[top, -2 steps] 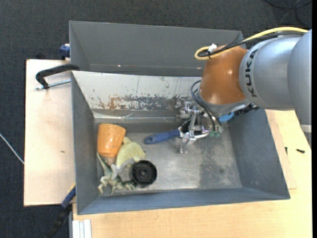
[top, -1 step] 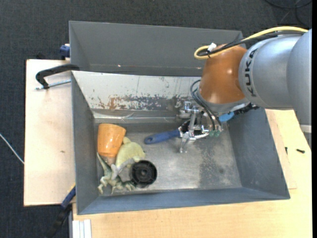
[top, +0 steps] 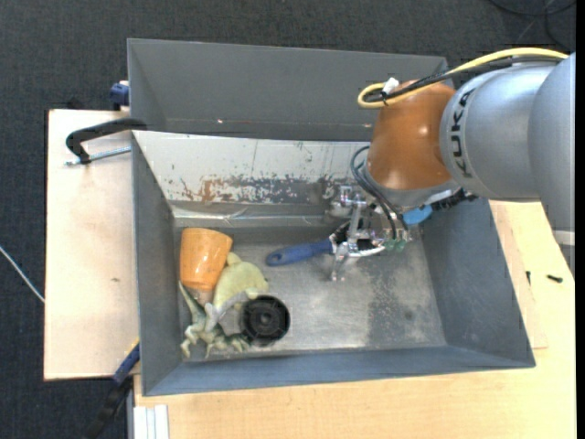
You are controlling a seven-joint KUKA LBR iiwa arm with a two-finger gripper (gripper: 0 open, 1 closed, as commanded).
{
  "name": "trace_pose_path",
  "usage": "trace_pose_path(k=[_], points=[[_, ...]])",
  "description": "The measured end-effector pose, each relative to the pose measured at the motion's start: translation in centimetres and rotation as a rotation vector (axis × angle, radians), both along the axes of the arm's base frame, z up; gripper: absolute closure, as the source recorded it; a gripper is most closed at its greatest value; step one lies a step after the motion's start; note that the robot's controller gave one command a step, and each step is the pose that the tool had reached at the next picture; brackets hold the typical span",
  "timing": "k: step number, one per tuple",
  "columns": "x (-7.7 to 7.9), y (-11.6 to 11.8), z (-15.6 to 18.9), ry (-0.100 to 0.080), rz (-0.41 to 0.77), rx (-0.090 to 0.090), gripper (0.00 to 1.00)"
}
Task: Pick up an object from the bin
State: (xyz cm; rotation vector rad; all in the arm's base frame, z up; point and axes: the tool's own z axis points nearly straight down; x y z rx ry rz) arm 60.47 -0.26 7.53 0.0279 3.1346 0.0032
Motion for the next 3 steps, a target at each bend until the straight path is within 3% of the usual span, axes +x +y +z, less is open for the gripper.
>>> trace_pose_path(k=[1,2,3], points=[[0.1,0.1,0.1,0.000,0.000,0.000,0.00],[0.2,0.1,0.2,0.000,0.000,0.001,1.00],[0.5,0.2,9.6,-0.007,0.000,0.000,1.00]])
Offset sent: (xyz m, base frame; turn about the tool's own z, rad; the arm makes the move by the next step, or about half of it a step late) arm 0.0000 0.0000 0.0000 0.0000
